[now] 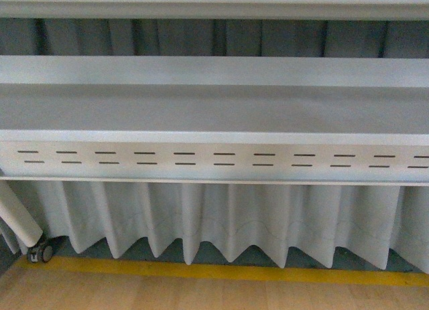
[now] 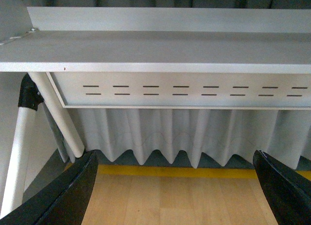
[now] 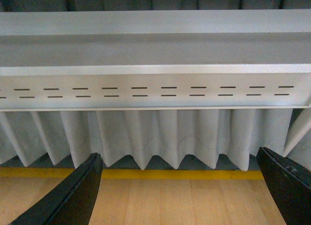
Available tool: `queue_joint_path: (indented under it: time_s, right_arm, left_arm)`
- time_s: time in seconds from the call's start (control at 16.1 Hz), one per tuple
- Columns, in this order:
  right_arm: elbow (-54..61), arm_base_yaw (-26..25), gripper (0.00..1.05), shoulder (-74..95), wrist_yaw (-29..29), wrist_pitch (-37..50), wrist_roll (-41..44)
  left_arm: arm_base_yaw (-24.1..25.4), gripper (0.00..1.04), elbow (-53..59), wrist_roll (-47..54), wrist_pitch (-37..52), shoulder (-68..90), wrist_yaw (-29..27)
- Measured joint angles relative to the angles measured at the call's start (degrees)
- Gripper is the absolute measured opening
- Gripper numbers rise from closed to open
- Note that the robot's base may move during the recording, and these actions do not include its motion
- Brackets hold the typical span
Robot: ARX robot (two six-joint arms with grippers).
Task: Wind up and store yellow beetle toy
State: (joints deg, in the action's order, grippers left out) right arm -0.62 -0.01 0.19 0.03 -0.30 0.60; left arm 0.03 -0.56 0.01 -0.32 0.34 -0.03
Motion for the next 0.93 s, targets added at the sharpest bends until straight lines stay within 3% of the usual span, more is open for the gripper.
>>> queue_joint_path:
  time_s: [0.93]
  right_arm:
    - [0.0, 0.0, 0.98, 0.0, 0.0, 0.0, 0.0]
  left_arm:
    - [0.0, 0.98, 0.0, 0.0, 0.0, 0.0, 0.0]
